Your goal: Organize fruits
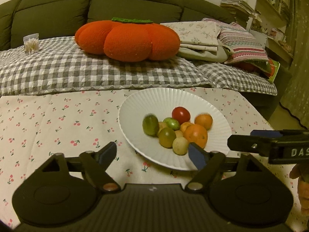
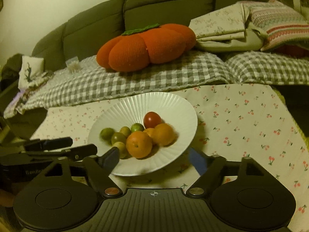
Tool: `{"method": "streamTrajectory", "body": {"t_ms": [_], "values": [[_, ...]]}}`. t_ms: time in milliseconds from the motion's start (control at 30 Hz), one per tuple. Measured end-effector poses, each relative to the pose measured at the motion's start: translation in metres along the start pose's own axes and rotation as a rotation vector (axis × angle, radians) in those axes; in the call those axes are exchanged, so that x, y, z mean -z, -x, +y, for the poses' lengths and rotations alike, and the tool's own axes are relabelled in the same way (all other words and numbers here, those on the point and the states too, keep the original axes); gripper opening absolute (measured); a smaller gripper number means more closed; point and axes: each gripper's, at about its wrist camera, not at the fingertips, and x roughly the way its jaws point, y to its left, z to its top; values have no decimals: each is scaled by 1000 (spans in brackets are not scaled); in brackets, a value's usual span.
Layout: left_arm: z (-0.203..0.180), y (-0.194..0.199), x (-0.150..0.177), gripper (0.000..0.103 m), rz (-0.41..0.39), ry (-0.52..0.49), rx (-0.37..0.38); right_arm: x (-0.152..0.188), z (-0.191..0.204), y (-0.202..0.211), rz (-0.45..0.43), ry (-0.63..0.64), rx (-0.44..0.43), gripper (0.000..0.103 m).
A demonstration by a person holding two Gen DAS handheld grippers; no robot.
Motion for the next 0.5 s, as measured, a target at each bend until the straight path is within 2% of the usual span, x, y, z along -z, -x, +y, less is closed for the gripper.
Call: {"method": "streamTrajectory", "body": {"t_ms": [133, 233, 400, 500], "values": [[0, 7, 3, 98, 13, 6, -23, 0, -1, 4, 23, -30, -7, 96], [0, 11, 6, 99, 41, 13, -47, 1, 2, 8, 32, -26, -9, 97], [2, 13, 12, 99, 175, 72, -105, 6, 9, 16, 41, 10, 12, 99], [1, 19, 19, 100, 199, 79, -126, 10, 16, 23, 45, 33, 27, 99]]}}
